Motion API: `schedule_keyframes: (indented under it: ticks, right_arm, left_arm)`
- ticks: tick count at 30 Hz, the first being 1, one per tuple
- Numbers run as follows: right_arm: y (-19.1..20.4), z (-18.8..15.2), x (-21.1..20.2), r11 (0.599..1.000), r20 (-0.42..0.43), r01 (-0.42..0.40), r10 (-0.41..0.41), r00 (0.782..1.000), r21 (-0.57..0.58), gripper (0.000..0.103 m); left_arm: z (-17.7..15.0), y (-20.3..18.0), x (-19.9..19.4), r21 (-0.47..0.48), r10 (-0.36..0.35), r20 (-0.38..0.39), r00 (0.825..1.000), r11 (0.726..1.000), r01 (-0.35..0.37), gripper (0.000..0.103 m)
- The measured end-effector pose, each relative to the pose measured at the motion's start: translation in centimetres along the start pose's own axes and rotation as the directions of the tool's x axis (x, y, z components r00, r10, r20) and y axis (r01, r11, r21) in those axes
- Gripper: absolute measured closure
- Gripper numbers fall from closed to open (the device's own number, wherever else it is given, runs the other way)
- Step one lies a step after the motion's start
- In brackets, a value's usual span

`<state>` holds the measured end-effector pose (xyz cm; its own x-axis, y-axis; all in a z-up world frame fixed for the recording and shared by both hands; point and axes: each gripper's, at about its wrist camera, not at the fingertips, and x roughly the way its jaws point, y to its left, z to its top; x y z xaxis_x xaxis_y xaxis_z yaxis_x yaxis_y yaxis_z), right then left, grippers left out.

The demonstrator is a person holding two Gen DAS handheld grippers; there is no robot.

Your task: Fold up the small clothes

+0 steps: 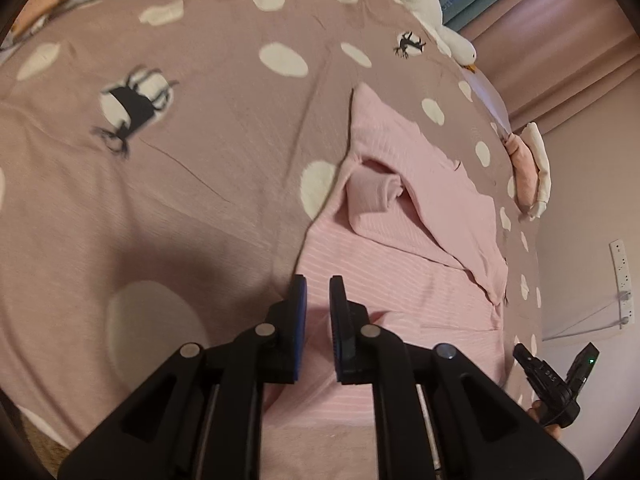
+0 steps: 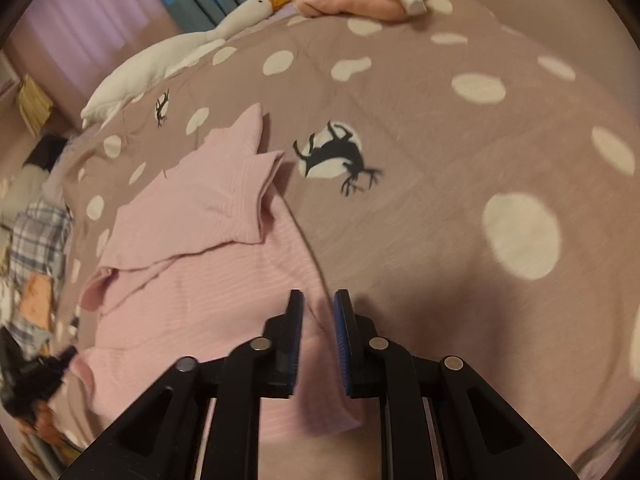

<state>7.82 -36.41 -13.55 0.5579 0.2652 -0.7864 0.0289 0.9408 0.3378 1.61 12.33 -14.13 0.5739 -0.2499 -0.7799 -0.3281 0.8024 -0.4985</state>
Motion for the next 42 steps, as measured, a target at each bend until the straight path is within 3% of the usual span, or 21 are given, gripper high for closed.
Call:
schedule_keyframes:
  ticks: [4, 7, 11, 13, 16, 19, 20, 29, 33, 35, 37, 42]
  right_arm:
    - [-0.3, 0.0, -0.8, 0.998, -0.015, 0.021, -0.022, 1.000, -0.058, 0.082]
    - [0.3, -0.3, -0.3, 0.994, -0.051, 0.020, -0.026, 0.998, -0.105, 0.055]
    - [1.9, -0.6, 0.9, 0.985, -0.070, 0.009, -0.022, 0.997, -0.172, 0.055]
    - [2.4, -0.6, 1.6, 0.983, -0.079, -0.014, 0.000, 0.997, -0.183, 0.055]
    - [2.9, -0.5, 3.4, 0.983, -0.106, 0.022, -0.042, 0.994, -0.182, 0.062]
    - [3.4, -0.8, 3.7, 0.977, -0.091, 0.055, -0.075, 0.993, -0.204, 0.091]
    - [3.4, -0.8, 3.5, 0.976, -0.082, 0.058, -0.077, 0.994, -0.208, 0.094]
    - [2.1, -0.8, -0.6, 0.990, 0.021, 0.008, -0.005, 1.000, -0.141, 0.097]
    - [1.7, -1.1, -0.7, 0.989, 0.032, 0.033, -0.029, 0.999, -0.146, 0.099]
    - [1.5, -1.3, 0.0, 0.989, 0.012, 0.036, -0.035, 0.999, -0.141, 0.099]
    - [1.5, -1.6, 0.6, 0.989, -0.005, 0.042, -0.043, 0.999, -0.142, 0.099]
    - [1.3, -1.6, 1.0, 0.991, -0.029, 0.030, -0.034, 0.999, -0.134, 0.099]
  left_arm:
    - [-0.6, -0.2, -0.9, 0.030, 0.002, -0.001, 1.000, 1.000, -0.002, 0.083]
    - [-1.5, -0.8, -1.1, 0.066, 0.007, -0.011, 1.000, 0.998, -0.007, 0.067]
    - [-2.3, -1.7, -0.7, 0.113, 0.006, -0.014, 1.000, 0.994, -0.005, 0.046]
    - [-2.6, -2.1, -0.4, 0.127, 0.006, -0.024, 1.000, 0.992, -0.003, 0.045]
    - [-3.3, -2.6, 0.4, 0.146, -0.006, -0.061, 0.998, 0.989, 0.014, 0.044]
    - [-3.7, -2.9, 1.3, 0.172, 0.013, -0.071, 0.997, 0.985, 0.000, 0.044]
    - [-3.8, -3.0, 1.6, 0.183, 0.032, -0.068, 0.997, 0.983, -0.019, 0.044]
    - [-2.9, -3.2, 3.8, 0.216, 0.078, -0.038, 0.996, 0.974, -0.068, 0.046]
    - [-2.7, -3.6, 4.4, 0.229, 0.084, -0.043, 0.996, 0.971, -0.072, 0.047]
    - [-2.7, -3.9, 4.6, 0.257, 0.088, -0.035, 0.995, 0.963, -0.077, 0.068]
    - [-2.8, -3.9, 5.3, 0.283, 0.105, -0.042, 0.994, 0.955, -0.089, 0.077]
    - [-2.7, -3.2, 5.6, 0.252, 0.099, -0.037, 0.994, 0.964, -0.086, 0.080]
